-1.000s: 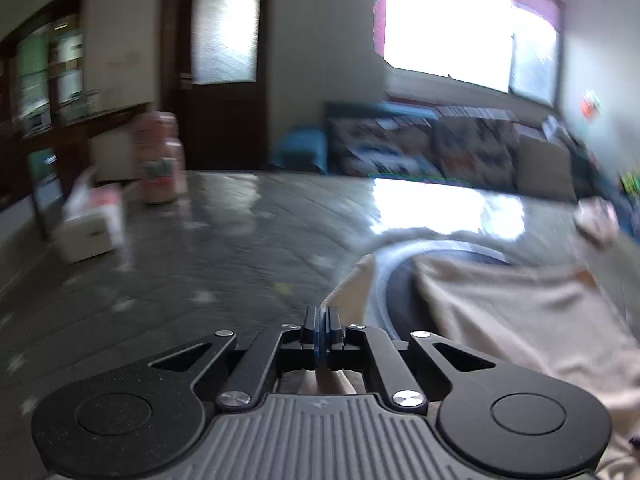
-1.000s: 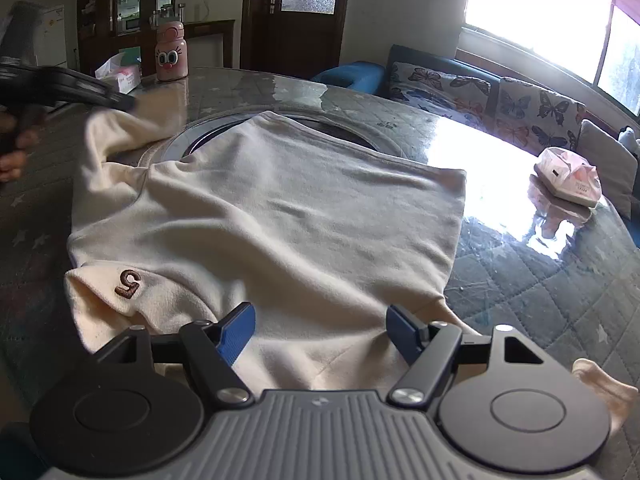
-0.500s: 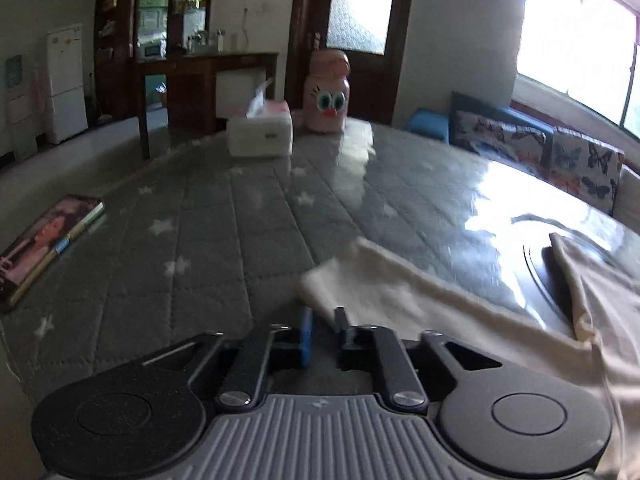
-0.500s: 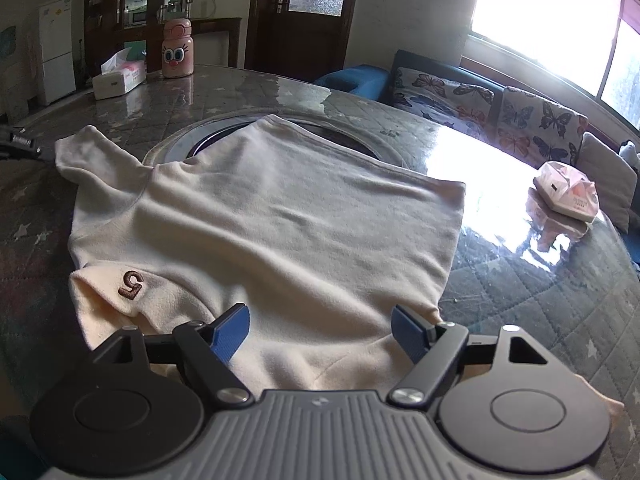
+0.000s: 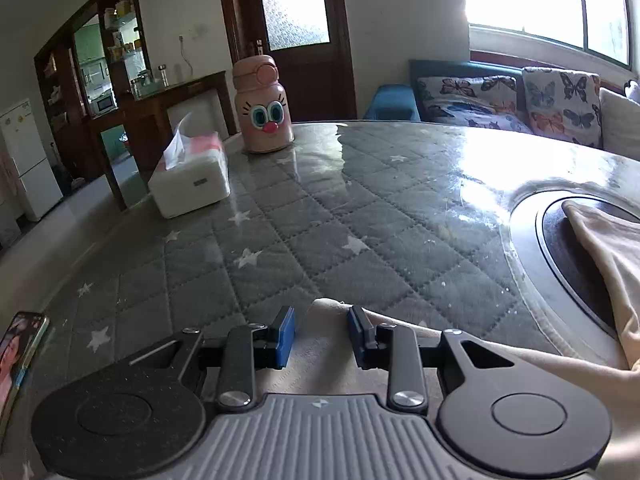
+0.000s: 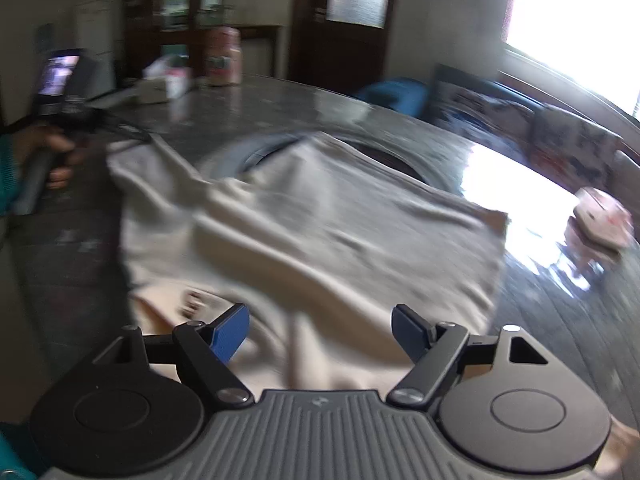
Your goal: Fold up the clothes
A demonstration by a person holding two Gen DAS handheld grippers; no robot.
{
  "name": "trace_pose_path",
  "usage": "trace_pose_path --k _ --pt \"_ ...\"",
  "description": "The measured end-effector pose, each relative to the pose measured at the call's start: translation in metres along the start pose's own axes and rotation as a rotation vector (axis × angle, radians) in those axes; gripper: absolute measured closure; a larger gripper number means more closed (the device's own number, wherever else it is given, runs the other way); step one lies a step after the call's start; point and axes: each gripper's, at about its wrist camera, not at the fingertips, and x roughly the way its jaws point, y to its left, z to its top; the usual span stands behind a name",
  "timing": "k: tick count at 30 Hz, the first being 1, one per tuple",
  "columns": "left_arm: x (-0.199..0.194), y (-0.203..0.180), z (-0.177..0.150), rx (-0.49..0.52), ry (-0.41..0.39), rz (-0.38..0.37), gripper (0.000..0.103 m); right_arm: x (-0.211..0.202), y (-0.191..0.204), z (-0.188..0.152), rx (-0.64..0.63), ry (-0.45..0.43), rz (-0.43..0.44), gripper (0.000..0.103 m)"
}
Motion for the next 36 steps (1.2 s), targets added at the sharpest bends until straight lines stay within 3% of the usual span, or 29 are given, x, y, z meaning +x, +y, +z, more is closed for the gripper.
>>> trace_pose_path --k 6,8,14,19,29,36 --pt "-0.013 0.003 -0.002 -0.018 -0.024 -0.007 0.070 0.003 0.046 0.021 -0.181 -0.038 0.181 0.037" --pt "-0.016 0.002 -0.005 -0.018 -0.022 -0.005 0.070 0.010 0.062 0.026 -0.235 -0.036 0.220 0.050" --pt "-0.010 0.003 -0.011 -0.006 -0.001 0.006 0.070 0.036 0.095 0.038 -0.295 -0.025 0.293 0.073" --pt "0.001 -0.002 -0.002 0.042 -0.009 0.025 0.070 0.046 0.109 0.037 -0.307 -0.018 0.287 0.091" --pt "0.018 -0.011 0.010 0.111 -0.024 0.043 0.070 0.039 0.107 0.028 -0.333 -0.015 0.302 0.096" --pt "0.019 -0.010 0.012 0.120 -0.026 0.039 0.061 0.014 0.086 0.029 -0.221 -0.045 0.293 0.086"
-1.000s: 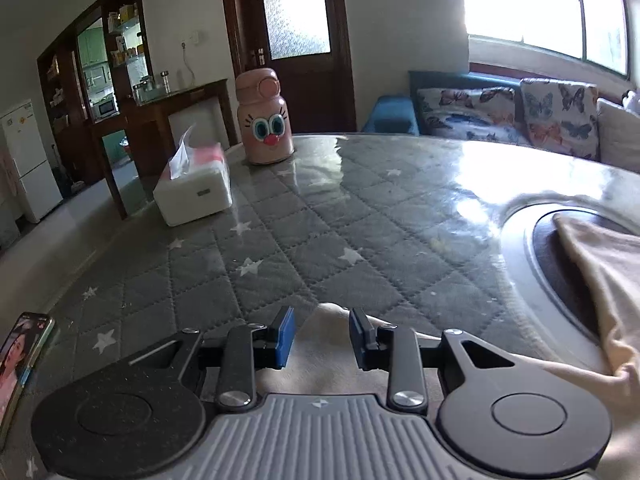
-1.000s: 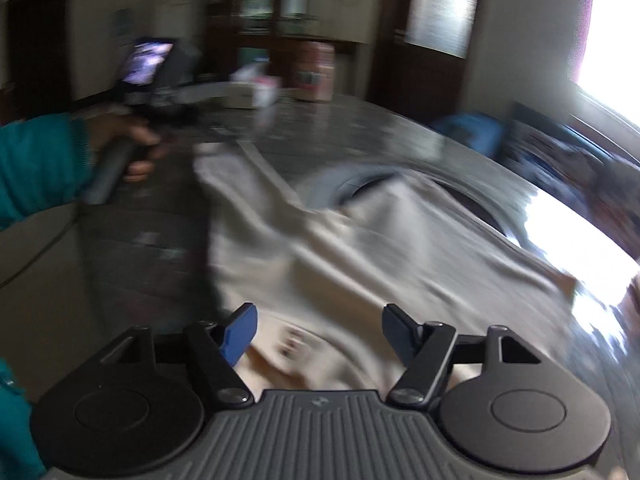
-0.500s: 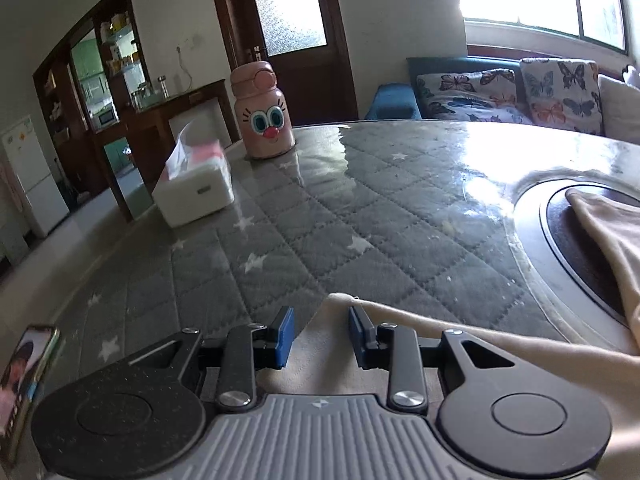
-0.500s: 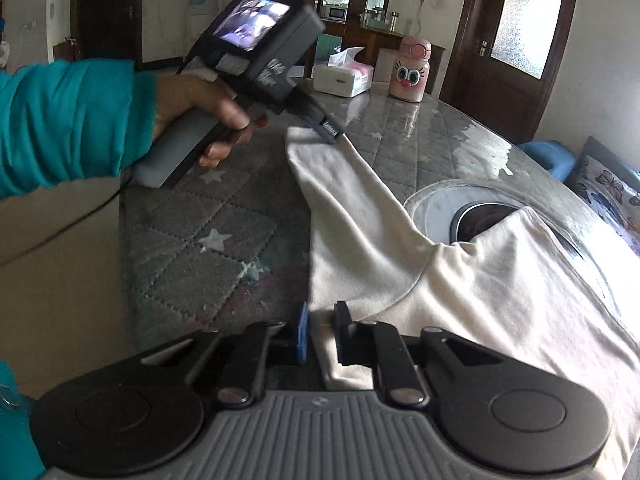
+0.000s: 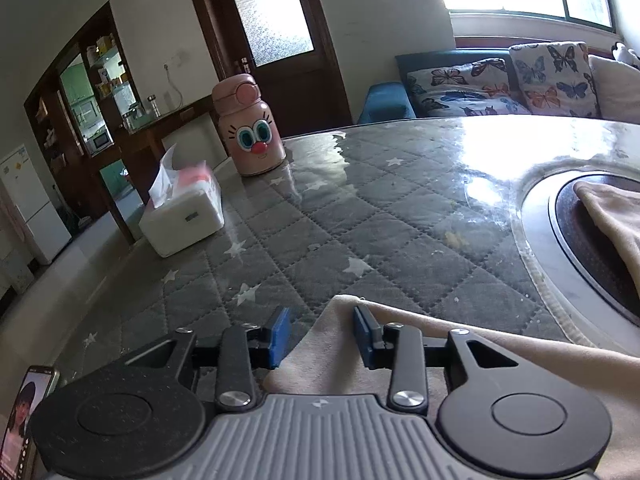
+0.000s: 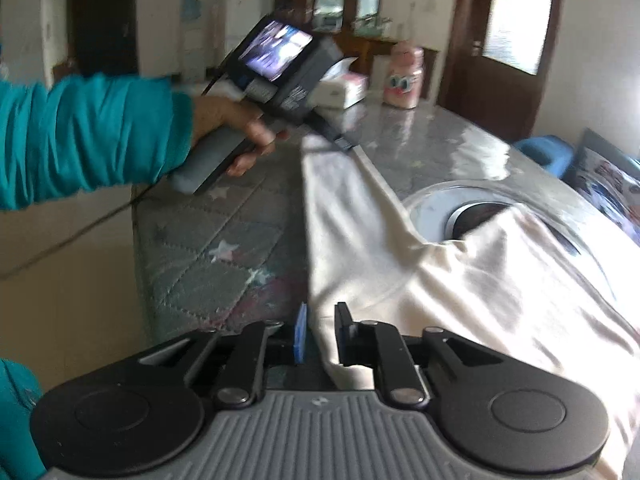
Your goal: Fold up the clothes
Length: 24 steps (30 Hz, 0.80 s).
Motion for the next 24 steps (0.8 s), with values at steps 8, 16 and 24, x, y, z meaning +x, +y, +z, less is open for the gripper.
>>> trace_pose_path --k 8,16,24 --pt "-0.036 -0.016 0.000 -0.015 -0.035 -0.095 0.060 -0.044 -0.035 -0.035 0.083 0.053 -0.166 0.078" --pt "-0.079 -0.092 0.011 0.094 -0.040 -0.386 0.059 -0.047 -0.037 -0.057 0.049 0.105 -0.210 0.078" --pt "-0.082 -0.174 0.021 0.210 -0.016 -0.567 0.059 -0.035 -0.028 -0.059 -0.022 0.113 -0.212 0.080"
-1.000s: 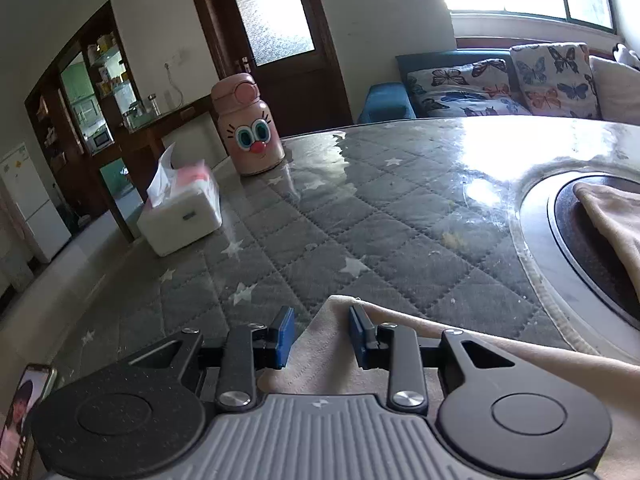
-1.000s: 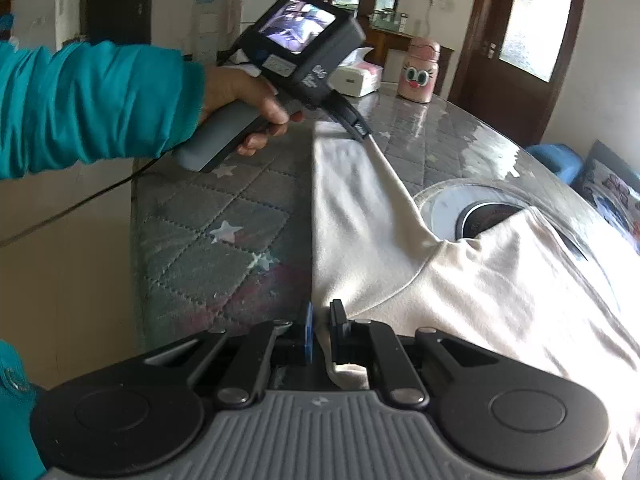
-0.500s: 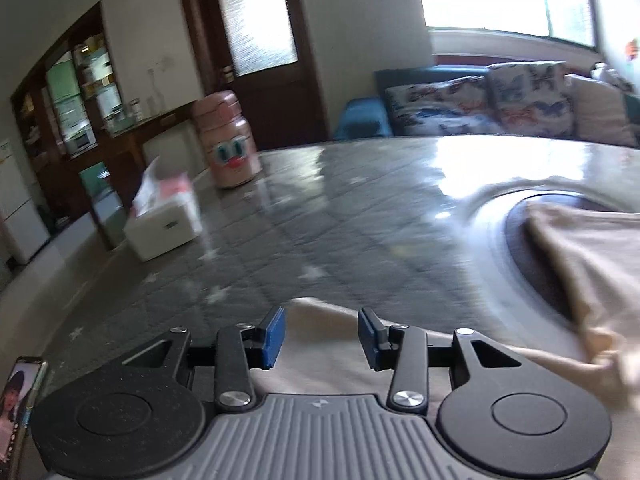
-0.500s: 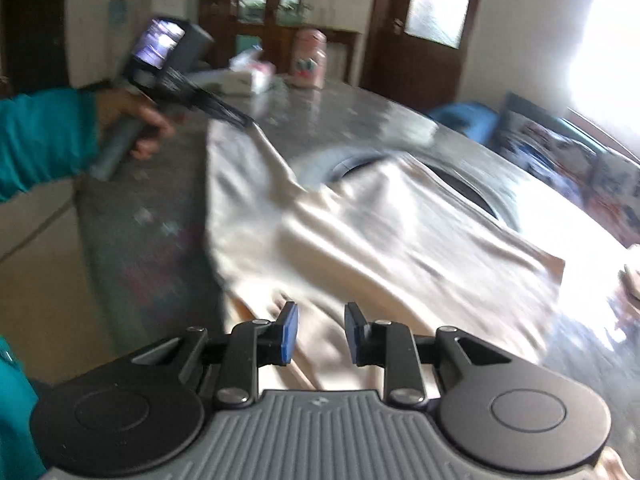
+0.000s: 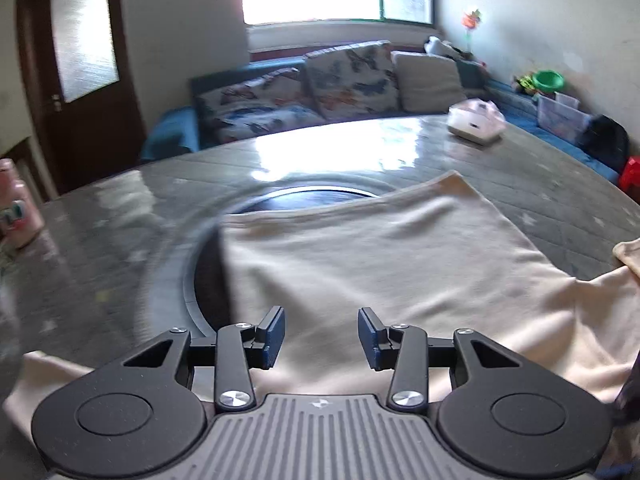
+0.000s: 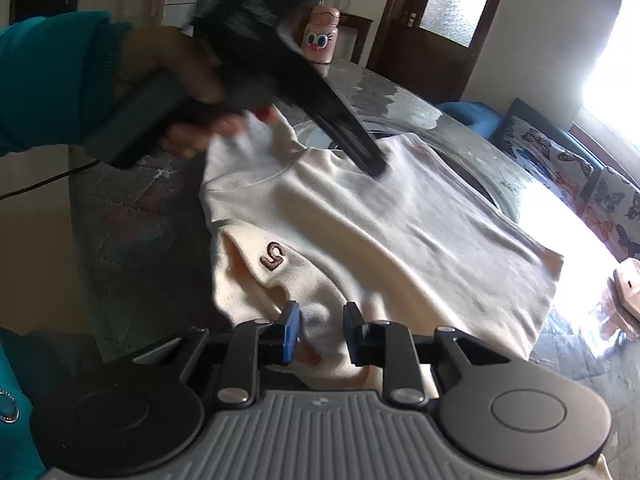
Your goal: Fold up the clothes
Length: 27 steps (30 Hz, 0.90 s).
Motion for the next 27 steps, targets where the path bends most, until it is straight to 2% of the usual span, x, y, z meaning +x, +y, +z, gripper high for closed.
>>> trace_pose_path --k 8,11,13,23,27 --pt "0.027 -0.017 -0.003 0.001 0.055 -0.031 0.059 0.008 0.005 0.002 -0.054 -0.006 0.003 0.081" --pt "0.027 -0.015 -0.004 -0.003 0.054 -0.038 0.059 0.008 0.003 0.002 -0.040 -0.007 0.013 0.095" --pt "0.027 -0.014 -0.004 -0.006 0.055 -0.042 0.058 0.007 0.002 0.002 -0.038 -0.010 0.019 0.098" --pt "0.028 -0.014 -0.004 -0.002 0.047 -0.039 0.054 -0.017 0.003 -0.001 -0.055 -0.023 0.123 0.102" --pt "0.026 -0.013 -0.004 0.000 0.042 -0.035 0.054 -0.019 0.005 0.000 -0.027 -0.033 0.130 0.101"
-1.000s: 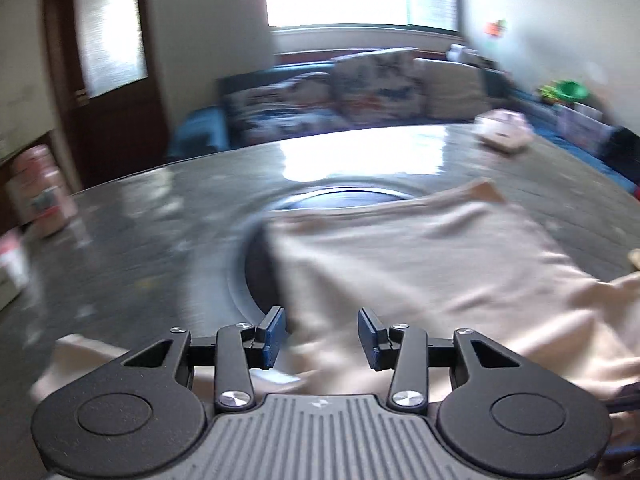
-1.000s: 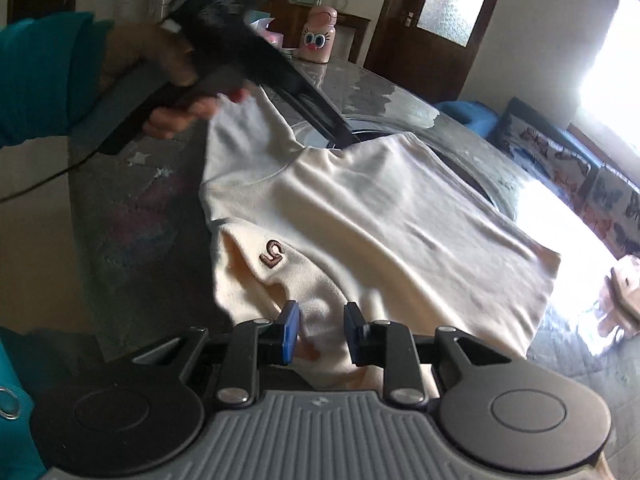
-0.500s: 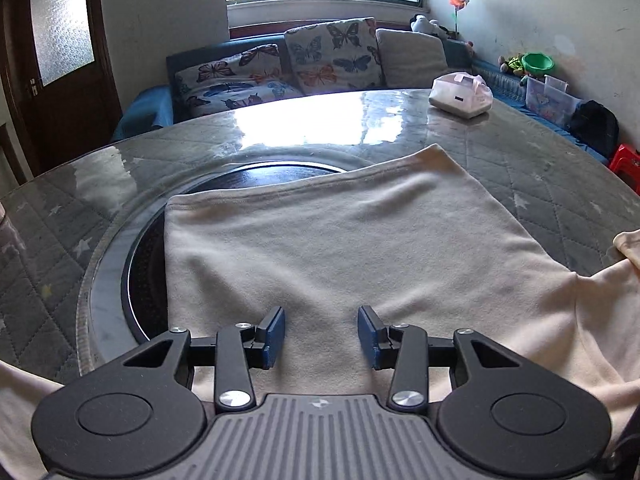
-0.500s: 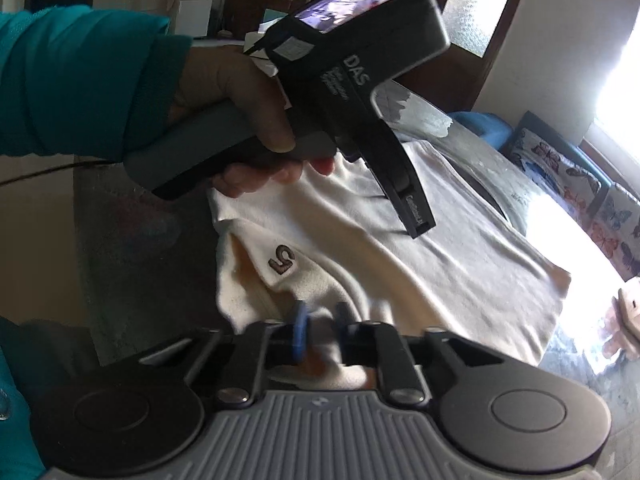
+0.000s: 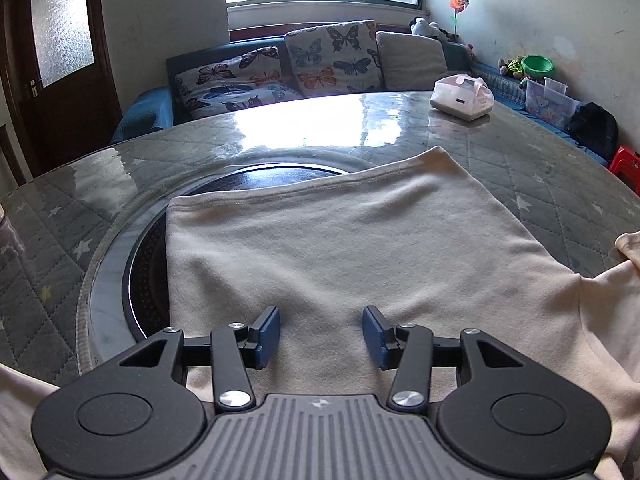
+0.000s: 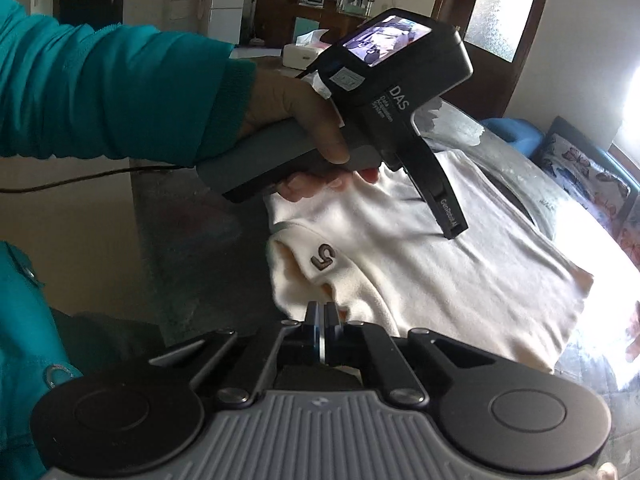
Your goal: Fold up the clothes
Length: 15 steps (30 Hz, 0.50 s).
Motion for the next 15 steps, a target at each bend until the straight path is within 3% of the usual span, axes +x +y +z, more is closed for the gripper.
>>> trace_pose_path --k 4,9,12,15 --pt "-0.005 -0.001 -0.001 0.009 -0.011 0.004 0.054 -0.006 -0.021 -0.002 0.093 -0.026 -0.087 0.098" --pt "-0.034 -0.017 -0.009 0.068 -0.082 -0.008 0.054 0.000 -0.034 -0.014 0.142 0.019 -0.112 0.092" --pt "-0.051 -0.026 -0.018 0.082 -0.104 -0.042 0.054 -0.002 -0.027 -0.021 0.128 0.020 -0.125 0.082" --pt "-0.060 -0.032 -0.026 0.080 -0.104 -0.069 0.054 -0.016 -0.033 -0.029 0.216 -0.021 -0.149 0.059"
